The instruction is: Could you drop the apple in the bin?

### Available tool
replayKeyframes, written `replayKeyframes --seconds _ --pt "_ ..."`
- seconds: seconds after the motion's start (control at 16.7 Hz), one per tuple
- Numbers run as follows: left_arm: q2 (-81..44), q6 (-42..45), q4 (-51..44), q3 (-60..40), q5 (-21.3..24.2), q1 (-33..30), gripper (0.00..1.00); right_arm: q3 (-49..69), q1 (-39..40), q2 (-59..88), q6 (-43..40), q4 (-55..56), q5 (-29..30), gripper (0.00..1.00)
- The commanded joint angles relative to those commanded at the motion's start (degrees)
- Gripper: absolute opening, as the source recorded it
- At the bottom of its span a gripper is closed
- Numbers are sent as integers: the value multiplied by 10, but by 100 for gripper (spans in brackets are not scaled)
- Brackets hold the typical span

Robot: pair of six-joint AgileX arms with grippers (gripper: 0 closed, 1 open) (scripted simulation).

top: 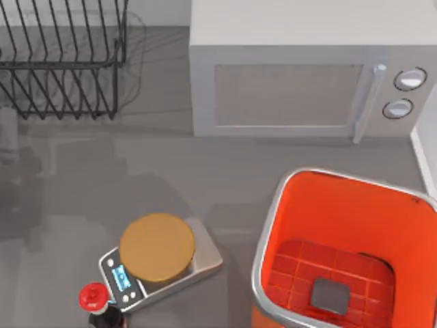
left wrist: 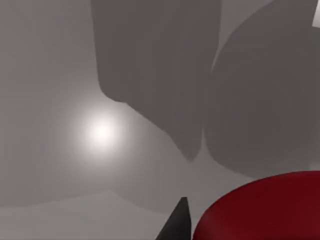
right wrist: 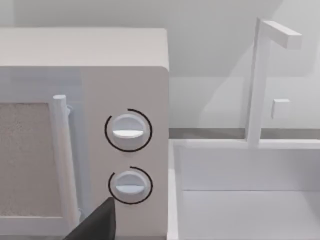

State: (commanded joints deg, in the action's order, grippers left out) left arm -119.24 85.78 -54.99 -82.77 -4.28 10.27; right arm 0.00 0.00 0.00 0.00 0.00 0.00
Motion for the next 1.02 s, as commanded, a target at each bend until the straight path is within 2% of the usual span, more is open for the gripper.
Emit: replayKeyframes --seconds 0.54,1.02 --pt "56 -1 -237 -189 1 -5 0 0 0 0 0 0 0 100" --pt "59 5 -259 -209 1 -8 0 0 0 0 0 0 0 100"
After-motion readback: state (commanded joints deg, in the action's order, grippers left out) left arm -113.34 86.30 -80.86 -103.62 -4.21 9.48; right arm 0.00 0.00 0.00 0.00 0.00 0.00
